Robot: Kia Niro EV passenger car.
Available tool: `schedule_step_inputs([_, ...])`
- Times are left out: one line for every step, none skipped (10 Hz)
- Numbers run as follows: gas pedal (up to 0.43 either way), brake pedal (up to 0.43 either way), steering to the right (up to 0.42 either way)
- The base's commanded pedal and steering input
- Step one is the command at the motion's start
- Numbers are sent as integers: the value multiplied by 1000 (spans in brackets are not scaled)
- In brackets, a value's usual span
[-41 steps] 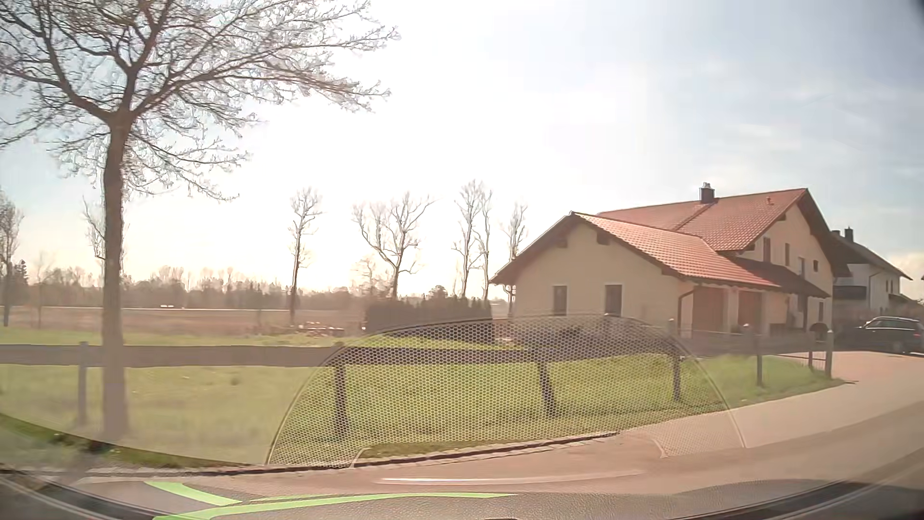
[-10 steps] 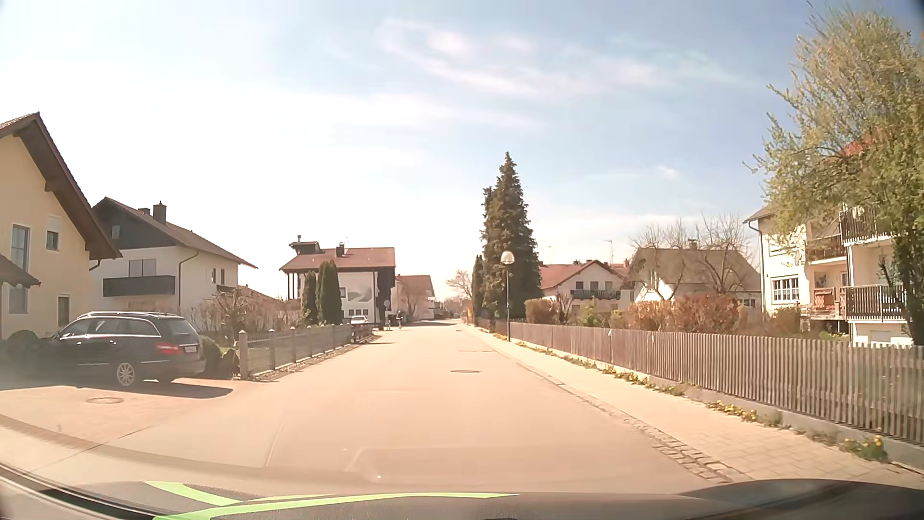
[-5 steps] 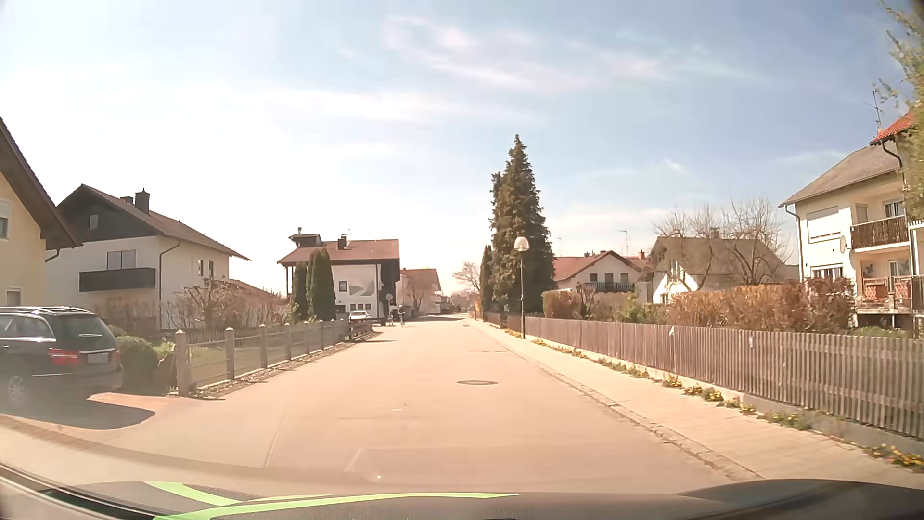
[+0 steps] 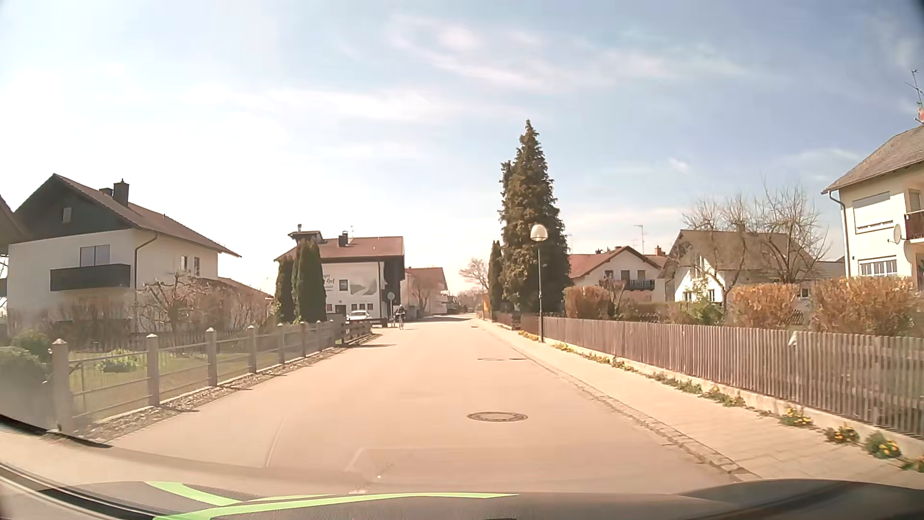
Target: Follow the waypoints while adhering to traffic rules and regulations
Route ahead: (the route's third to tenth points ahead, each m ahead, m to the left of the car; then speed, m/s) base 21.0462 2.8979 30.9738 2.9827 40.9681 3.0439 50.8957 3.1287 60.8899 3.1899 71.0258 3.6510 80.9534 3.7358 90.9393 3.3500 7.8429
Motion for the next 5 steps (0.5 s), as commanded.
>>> schedule_step_inputs([118, 0, -3])
schedule_step_inputs([130, 0, -1])
schedule_step_inputs([130, 0, -1])
schedule_step_inputs([130, 0, -1])
schedule_step_inputs([150, 0, -1])
